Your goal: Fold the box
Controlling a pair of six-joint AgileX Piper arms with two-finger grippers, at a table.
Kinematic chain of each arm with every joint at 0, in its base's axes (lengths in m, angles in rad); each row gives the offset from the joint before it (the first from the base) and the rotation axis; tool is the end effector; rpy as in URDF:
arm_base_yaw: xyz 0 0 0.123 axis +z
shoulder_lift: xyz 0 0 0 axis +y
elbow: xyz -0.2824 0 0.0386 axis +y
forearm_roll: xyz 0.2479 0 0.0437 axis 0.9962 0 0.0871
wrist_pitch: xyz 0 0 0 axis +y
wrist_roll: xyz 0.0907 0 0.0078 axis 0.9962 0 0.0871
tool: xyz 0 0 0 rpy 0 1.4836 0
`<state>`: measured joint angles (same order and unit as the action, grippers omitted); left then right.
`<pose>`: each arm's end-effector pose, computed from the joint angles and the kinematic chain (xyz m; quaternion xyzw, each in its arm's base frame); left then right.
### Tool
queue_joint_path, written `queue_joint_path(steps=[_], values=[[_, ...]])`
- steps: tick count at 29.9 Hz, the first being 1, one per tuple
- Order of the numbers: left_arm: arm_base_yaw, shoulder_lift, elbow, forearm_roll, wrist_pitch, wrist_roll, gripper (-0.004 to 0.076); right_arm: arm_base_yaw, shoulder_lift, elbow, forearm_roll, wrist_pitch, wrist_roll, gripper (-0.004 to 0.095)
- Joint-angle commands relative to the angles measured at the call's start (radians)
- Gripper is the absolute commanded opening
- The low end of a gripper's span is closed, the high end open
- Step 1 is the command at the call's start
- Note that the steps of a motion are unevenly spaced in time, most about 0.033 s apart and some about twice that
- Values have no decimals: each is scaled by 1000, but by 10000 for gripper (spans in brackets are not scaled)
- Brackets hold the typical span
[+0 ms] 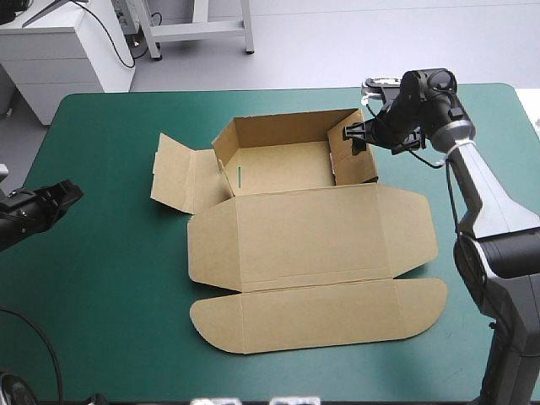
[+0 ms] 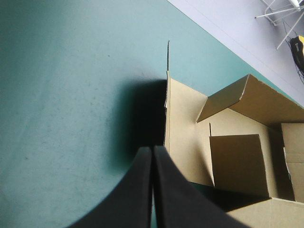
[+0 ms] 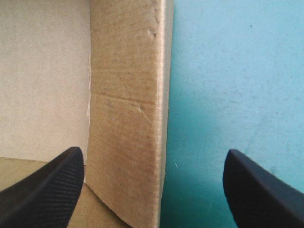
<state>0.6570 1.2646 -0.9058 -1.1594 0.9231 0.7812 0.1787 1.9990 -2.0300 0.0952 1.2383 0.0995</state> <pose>0.2340 0.0964 0.3151 -0.1915 0.8354 -0.2663 0.4410 0.4299 0.0860 0.3336 -0.0335 0.9731 0.0778 0.2145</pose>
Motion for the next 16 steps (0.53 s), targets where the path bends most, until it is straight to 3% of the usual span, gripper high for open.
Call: queue_joint_path(steps=[1,7,16], values=[[1,-23,-27,-63,7,6,-8,-3,-77,-26,-15,14,4,745],[-1,-23,-27,-63,12,6,-8,-3,-58,-26,-25,4,12,745],[-1,-23,-27,-63,10,6,-8,-3,42,-26,54,1,12,743]])
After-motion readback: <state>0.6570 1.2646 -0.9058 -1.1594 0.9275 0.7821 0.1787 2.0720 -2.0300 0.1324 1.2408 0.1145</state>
